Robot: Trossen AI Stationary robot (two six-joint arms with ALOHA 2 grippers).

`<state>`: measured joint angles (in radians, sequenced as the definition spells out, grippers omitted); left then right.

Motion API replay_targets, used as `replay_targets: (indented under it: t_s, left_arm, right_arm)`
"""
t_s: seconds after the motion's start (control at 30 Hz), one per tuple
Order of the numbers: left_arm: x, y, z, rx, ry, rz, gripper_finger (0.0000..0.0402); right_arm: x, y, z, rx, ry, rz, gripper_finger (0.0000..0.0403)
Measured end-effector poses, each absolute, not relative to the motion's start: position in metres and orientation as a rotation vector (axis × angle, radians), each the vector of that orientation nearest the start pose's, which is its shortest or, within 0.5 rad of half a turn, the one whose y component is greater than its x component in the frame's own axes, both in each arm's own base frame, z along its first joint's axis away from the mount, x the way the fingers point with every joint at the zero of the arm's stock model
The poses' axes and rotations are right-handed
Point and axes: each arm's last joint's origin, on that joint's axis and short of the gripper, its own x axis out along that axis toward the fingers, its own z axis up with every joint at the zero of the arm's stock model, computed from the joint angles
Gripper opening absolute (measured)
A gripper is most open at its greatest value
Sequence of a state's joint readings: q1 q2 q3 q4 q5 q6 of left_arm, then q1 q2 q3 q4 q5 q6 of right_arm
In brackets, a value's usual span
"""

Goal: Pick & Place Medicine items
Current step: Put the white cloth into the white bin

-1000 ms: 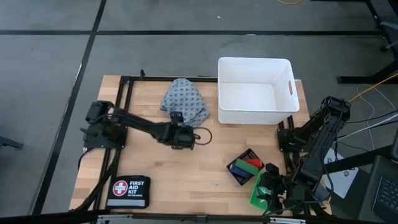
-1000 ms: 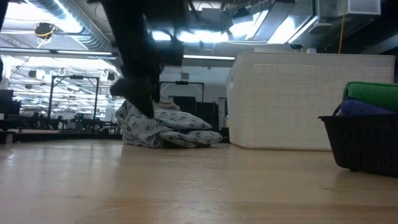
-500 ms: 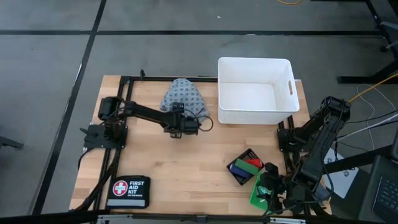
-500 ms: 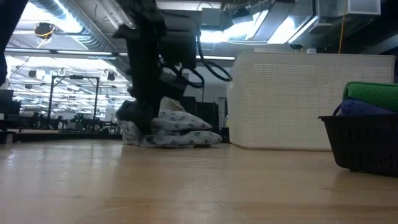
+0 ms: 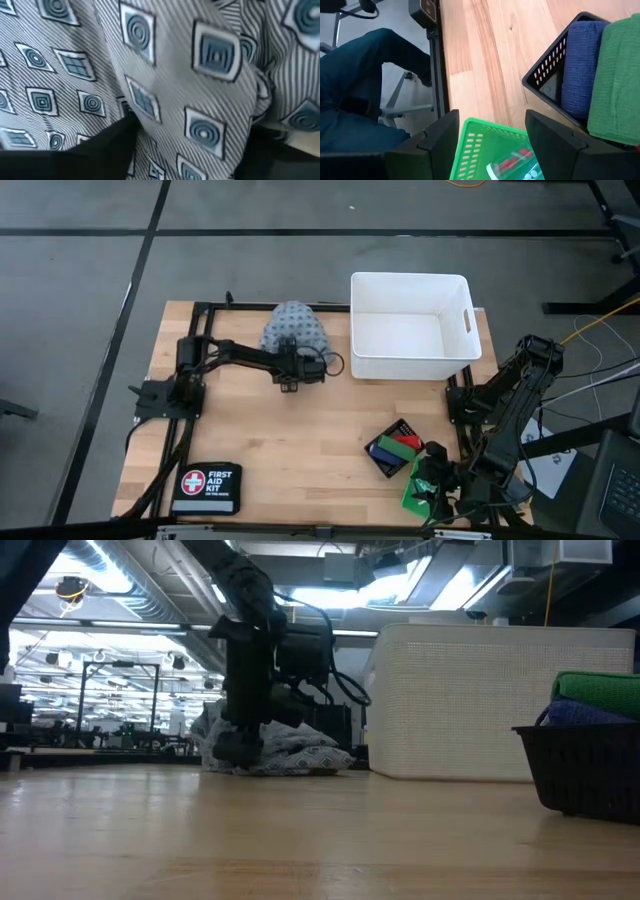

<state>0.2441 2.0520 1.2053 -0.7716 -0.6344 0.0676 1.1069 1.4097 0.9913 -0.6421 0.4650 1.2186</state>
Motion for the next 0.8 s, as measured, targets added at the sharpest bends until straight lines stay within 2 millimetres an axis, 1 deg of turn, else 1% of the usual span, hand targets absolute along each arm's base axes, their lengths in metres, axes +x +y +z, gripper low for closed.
replay_targets:
  t_s: [0.03, 0.1, 0.2, 0.23, 0.27, 0.4, 0.5, 0.57, 0.63, 0.7, 0.8]
  left_arm:
    - [0.329, 0.102, 0.099, 0.351, 1.676, 0.608, 0.0247]
    - [0.328, 0.105, 0.094, 0.312, 1.695, 0.595, 0.0187]
    - [0.327, 0.107, 0.093, 0.247, 1.687, 0.596, 0.0074]
    - [0.327, 0.107, 0.095, 0.231, 1.677, 0.601, 0.0041]
    - [0.327, 0.107, 0.097, 0.209, 1.668, 0.603, 0.0024]
    - [0.326, 0.106, 0.112, 0.150, 1.615, 0.608, 0.0019]
    - [0.326, 0.100, 0.136, 0.090, 1.524, 0.620, 0.0014]
    - [0.324, 0.094, 0.158, 0.054, 1.444, 0.618, 0.0010]
    - [0.316, 0.087, 0.181, 0.014, 1.393, 0.604, 0.0008]
    - [0.312, 0.082, 0.214, -0.015, 1.241, 0.614, 0.0007]
    - [0.297, 0.071, 0.257, -0.037, 1.070, 0.612, 0.0006]
  right_arm:
    - [0.133, 0.237, 0.238, 0.365, 0.934, 0.037, 0.0229]
    - [0.133, 0.237, 0.238, 0.363, 0.924, 0.031, 0.0229]
    - [0.134, 0.237, 0.238, 0.362, 0.920, 0.028, 0.0229]
    - [0.134, 0.237, 0.238, 0.362, 0.918, 0.027, 0.0229]
    - [0.134, 0.237, 0.238, 0.363, 0.918, 0.028, 0.0229]
    - [0.134, 0.237, 0.238, 0.368, 0.914, 0.030, 0.0229]
    - [0.134, 0.237, 0.238, 0.369, 0.912, 0.029, 0.0229]
    - [0.134, 0.237, 0.238, 0.371, 0.910, 0.031, 0.0229]
    - [0.134, 0.238, 0.239, 0.374, 0.909, 0.033, 0.0229]
    - [0.134, 0.238, 0.239, 0.374, 0.909, 0.033, 0.0229]
    - [0.134, 0.238, 0.239, 0.375, 0.907, 0.034, 0.0229]
